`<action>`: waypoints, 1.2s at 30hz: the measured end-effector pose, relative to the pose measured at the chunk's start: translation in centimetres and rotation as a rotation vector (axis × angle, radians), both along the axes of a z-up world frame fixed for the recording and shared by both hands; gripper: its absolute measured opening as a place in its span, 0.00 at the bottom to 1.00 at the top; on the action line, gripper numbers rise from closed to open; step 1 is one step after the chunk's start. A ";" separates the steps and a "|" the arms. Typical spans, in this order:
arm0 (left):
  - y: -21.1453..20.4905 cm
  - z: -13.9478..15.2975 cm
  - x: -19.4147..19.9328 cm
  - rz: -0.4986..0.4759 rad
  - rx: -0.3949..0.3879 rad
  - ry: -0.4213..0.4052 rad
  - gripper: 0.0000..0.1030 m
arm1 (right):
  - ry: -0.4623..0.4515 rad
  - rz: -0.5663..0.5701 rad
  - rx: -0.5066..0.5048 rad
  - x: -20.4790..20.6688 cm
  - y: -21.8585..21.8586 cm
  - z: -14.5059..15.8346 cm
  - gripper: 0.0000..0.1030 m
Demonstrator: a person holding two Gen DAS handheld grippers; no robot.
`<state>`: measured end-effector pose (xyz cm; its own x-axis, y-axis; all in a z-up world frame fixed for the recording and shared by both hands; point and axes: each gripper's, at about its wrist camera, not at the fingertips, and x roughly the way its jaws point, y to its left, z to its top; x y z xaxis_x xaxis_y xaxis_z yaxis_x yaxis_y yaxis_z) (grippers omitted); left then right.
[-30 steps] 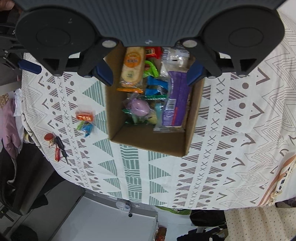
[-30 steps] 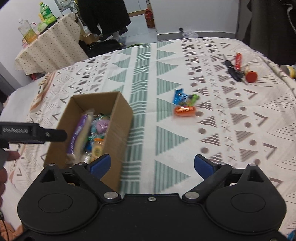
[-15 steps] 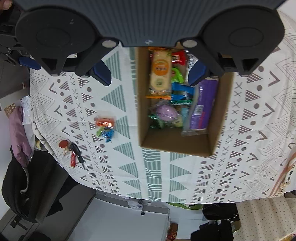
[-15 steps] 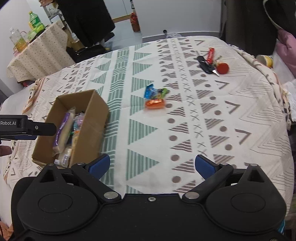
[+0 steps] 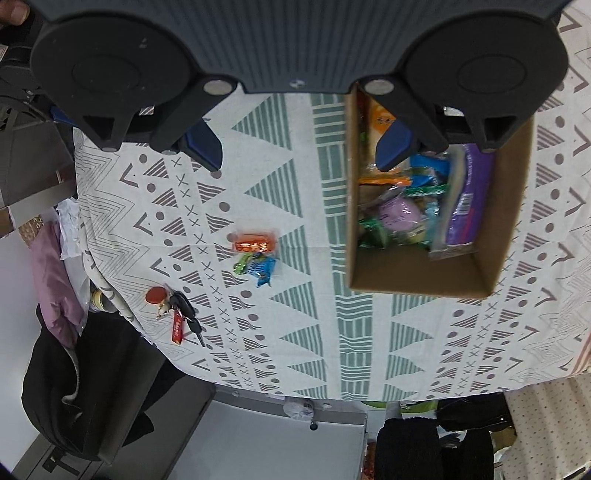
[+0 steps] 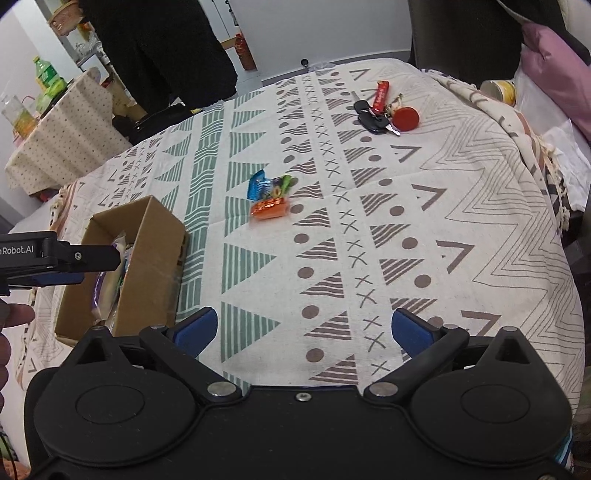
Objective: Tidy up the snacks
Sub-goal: 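Lift both open grippers out of the box and move toward the remaining candies, then grasp the blue candy with the left gripper while the right gripper grasps the orange candy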
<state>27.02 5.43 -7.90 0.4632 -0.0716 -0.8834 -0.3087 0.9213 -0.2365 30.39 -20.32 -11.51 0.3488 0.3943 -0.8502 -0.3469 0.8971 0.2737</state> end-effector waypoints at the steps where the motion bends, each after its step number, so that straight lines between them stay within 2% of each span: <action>1: -0.2 -0.1 0.3 -0.005 0.000 0.002 0.87 | 0.003 -0.003 0.004 0.2 -0.1 -0.1 0.99; 11: -0.9 -0.8 3.5 -0.055 0.002 0.000 0.87 | -0.001 -0.011 0.040 2.1 0.2 -0.7 0.96; 22: 0.2 -1.7 7.5 -0.096 -0.006 -0.024 0.84 | 0.055 -0.029 0.097 5.0 2.4 -2.1 0.72; 27: 0.9 -2.4 9.3 -0.106 -0.016 -0.028 0.83 | 0.079 -0.038 0.106 6.4 3.7 -2.8 0.67; 30: 1.3 -3.1 10.4 -0.110 -0.025 -0.027 0.81 | 0.100 -0.053 0.116 7.4 4.5 -3.4 0.60; 33: 1.7 -3.9 11.6 -0.111 -0.036 -0.021 0.78 | 0.122 -0.078 0.130 8.3 5.4 -4.0 0.52; 36: 2.1 -4.8 12.8 -0.110 -0.050 -0.015 0.69 | 0.148 -0.112 0.147 9.3 6.3 -4.8 0.44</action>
<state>39.79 7.49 -12.66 0.4630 -0.1659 -0.8707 -0.2029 0.9364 -0.2863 39.73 -14.00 -16.27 0.2731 0.4833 -0.8318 -0.1937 0.8746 0.4445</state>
